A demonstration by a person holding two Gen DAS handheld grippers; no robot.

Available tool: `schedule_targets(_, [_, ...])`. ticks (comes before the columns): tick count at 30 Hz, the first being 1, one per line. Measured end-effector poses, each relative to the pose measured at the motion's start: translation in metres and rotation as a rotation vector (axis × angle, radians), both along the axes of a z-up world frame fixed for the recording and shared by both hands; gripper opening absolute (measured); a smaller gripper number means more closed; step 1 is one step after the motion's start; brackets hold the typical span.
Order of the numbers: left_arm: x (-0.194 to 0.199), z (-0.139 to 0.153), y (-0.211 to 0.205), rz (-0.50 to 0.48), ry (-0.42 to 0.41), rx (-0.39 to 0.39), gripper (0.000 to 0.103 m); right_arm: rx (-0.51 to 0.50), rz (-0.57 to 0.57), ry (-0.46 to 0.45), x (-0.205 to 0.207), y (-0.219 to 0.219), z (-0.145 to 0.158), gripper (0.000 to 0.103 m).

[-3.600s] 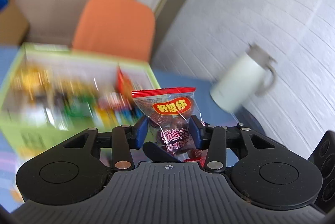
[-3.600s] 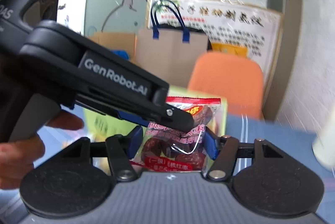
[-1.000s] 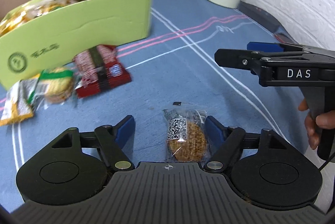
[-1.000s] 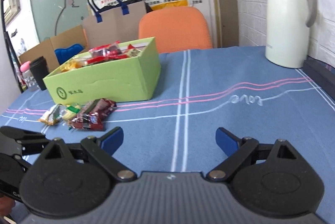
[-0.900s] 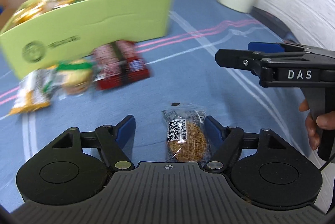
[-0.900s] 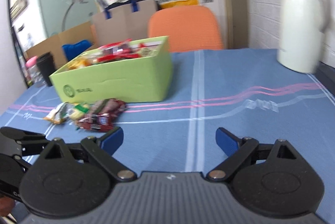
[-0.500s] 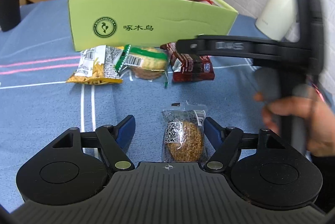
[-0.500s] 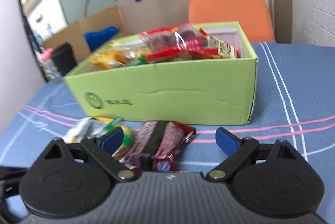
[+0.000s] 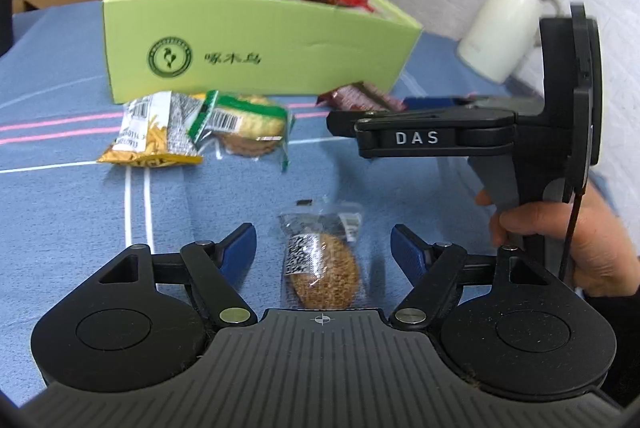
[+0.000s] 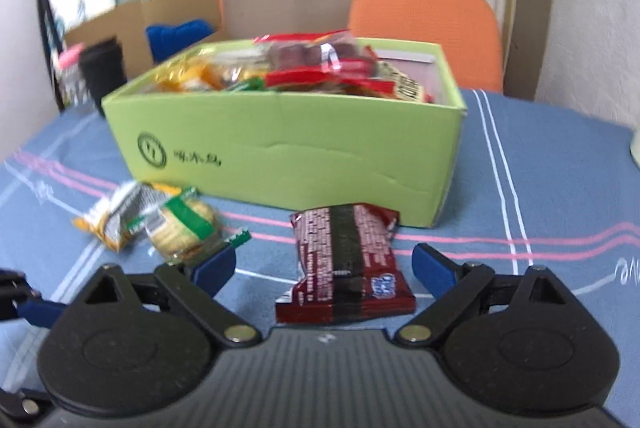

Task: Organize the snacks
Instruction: 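Close the left gripper on the round biscuit while the right gripper closes on the chocolate wafer bar, then carry the biscuit with the left gripper into the box while the right carries the wafer bar there, release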

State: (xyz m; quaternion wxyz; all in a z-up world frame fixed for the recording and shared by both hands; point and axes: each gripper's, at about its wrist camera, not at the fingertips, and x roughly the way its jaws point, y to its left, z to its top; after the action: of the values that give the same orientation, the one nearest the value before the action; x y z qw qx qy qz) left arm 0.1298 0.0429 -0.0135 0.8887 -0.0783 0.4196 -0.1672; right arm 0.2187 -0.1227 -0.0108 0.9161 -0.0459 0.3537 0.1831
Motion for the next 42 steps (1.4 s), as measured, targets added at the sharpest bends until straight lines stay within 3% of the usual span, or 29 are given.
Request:
schedule_targets(2, [-0.002, -0.001, -0.003, 0.002, -0.012, 0.019, 0.056, -0.025, 0.006, 0.002, 0.003, 0.002, -0.005, 0.092])
schedule_targets(4, [-0.004, -0.001, -0.006, 0.008, -0.019, 0.033, 0.052, -0.028, 0.018, 0.021, 0.005, 0.001, -0.012, 0.083])
schedule_targets(5, [-0.005, -0.002, -0.008, 0.008, -0.029, 0.052, 0.033, -0.034, 0.021, -0.002, 0.002, 0.001, -0.013, 0.069])
schedule_targets(6, [-0.006, -0.001, -0.011, 0.004, -0.036, 0.074, 0.019, -0.031, 0.027, -0.016, -0.002, -0.001, -0.012, 0.067])
schedule_targets(7, [-0.007, -0.001, -0.012, 0.000, -0.032, 0.069, 0.014, -0.019, 0.034, -0.012, -0.007, -0.002, -0.011, 0.066])
schedule_targets(11, [-0.009, 0.001, -0.002, 0.003, 0.019, -0.028, 0.011, -0.011, 0.037, -0.027, -0.033, -0.008, -0.009, 0.066])
schedule_targets(15, [-0.008, 0.026, 0.022, -0.006, 0.005, -0.153, 0.011, 0.090, 0.054, -0.048, -0.055, -0.023, 0.016, 0.066])
schedule_targets(18, [0.006, 0.054, 0.043, 0.009, -0.043, -0.201, 0.012, 0.156, 0.088, -0.079, -0.053, -0.027, 0.041, 0.066])
schedule_targets(22, [0.038, 0.089, 0.064, 0.065, -0.133, -0.161, 0.012, 0.217, 0.136, -0.138, -0.034, -0.021, 0.073, 0.066])
schedule_targets(26, [0.086, 0.116, 0.078, 0.118, -0.198, -0.128, 0.013, 0.189, 0.162, -0.227, 0.003, 0.002, 0.102, 0.066])
schedule_targets(31, [0.155, 0.119, 0.084, 0.156, -0.179, -0.120, 0.013, 0.141, 0.164, -0.262, 0.067, 0.037, 0.111, 0.066])
schedule_targets(35, [0.186, 0.108, 0.082, 0.168, -0.162, -0.076, 0.013, 0.123, 0.167, -0.241, 0.106, 0.054, 0.102, 0.066])
schedule_targets(36, [0.193, 0.105, 0.083, 0.181, -0.164, -0.068, 0.019, 0.118, 0.167, -0.236, 0.113, 0.057, 0.099, 0.070])
schedule_targets(37, [0.196, 0.103, 0.083, 0.189, -0.180, -0.057, 0.023, 0.112, 0.163, -0.236, 0.118, 0.059, 0.097, 0.083])
schedule_targets(39, [0.196, 0.104, 0.086, 0.212, -0.210, -0.044, 0.049, 0.128, 0.149, -0.249, 0.122, 0.058, 0.096, 0.089])
schedule_targets(42, [0.179, 0.110, 0.091, 0.222, -0.266, -0.048, 0.056, 0.158, 0.143, -0.300, 0.108, 0.054, 0.106, 0.093])
